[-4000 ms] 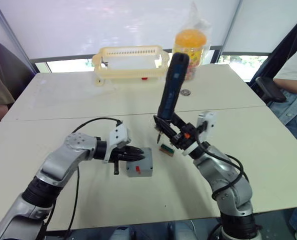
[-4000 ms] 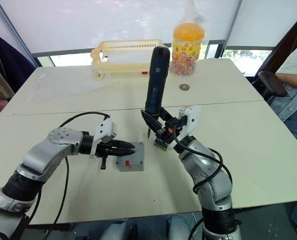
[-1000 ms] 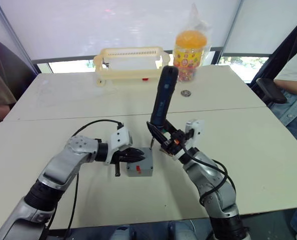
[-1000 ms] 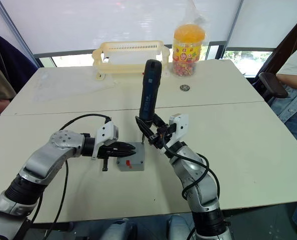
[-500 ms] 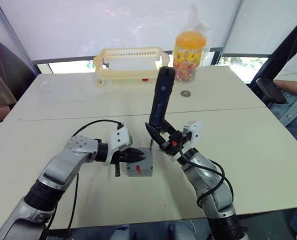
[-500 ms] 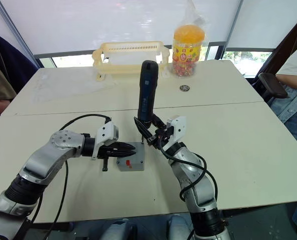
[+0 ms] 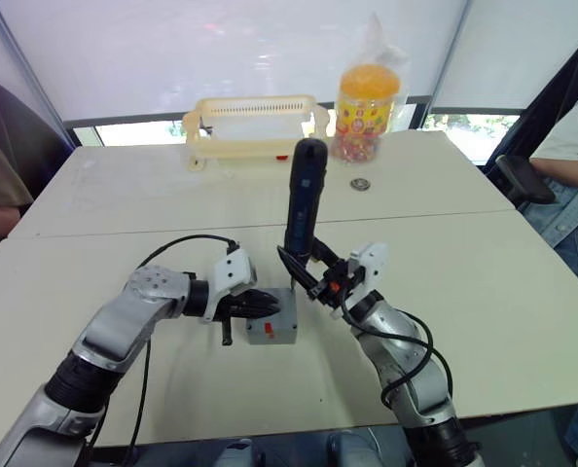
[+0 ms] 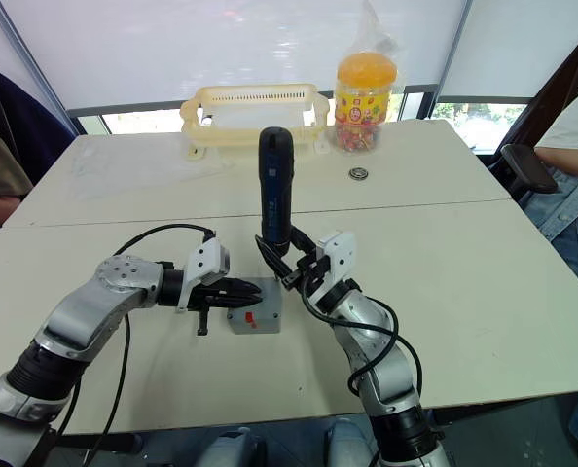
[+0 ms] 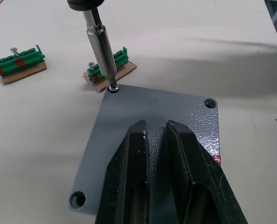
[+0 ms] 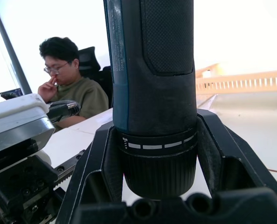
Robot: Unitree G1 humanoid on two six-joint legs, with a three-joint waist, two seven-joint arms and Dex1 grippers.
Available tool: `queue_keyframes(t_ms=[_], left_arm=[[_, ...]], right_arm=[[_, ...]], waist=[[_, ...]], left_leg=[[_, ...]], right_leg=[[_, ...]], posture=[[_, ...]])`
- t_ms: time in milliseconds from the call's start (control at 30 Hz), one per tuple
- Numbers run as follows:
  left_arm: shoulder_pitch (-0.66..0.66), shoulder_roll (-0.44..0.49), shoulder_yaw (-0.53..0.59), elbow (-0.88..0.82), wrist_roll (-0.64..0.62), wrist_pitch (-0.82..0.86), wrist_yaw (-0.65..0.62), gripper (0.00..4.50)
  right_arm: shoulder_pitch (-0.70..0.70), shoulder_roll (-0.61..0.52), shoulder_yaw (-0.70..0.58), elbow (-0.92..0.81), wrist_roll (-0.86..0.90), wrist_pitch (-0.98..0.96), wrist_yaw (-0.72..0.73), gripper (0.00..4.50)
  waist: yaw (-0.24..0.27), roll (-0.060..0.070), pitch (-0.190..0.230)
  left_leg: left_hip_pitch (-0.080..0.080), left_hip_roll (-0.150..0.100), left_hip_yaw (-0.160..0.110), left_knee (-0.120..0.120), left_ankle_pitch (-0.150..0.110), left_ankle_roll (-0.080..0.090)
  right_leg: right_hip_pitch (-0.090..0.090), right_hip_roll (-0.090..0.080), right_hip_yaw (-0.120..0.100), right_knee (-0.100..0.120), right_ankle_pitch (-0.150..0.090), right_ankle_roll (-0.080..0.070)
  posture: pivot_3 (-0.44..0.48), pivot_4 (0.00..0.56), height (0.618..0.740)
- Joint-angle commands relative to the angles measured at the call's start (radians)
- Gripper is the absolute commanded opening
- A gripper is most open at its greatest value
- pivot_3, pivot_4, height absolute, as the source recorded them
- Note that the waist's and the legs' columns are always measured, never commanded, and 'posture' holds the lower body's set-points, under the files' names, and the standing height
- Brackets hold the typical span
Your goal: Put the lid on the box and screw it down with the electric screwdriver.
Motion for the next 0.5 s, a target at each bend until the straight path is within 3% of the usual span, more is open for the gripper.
queue_keyframes(t_ms=[33, 500], left_arm=[[0.023, 0.015, -0.015, 0.000, 0.016, 0.012, -0.002, 0.64], [0.032, 0.017, -0.024, 0.001, 0.025, 0.008, 0.000, 0.64]], right_arm=[[0.015, -0.010, 0.018, 0.019, -0.018, -0.017, 0.018, 1.75], [-0.010, -0.001, 0.015, 0.108, -0.055, -0.097, 0.018, 1.75]], waist=[[0.000, 0.000, -0.001], [0.000, 0.000, -0.005]], left_leg=[[0.000, 0.000, 0.000, 0.000, 0.000, 0.000], [0.001, 0.000, 0.000, 0.000, 0.000, 0.000]], right_leg=[[0.000, 0.000, 0.000, 0.000, 0.000, 0.000], [0.001, 0.000, 0.000, 0.000, 0.000, 0.000]], posture=[[0.000, 0.150, 0.740], [0.000, 0.150, 0.740]])
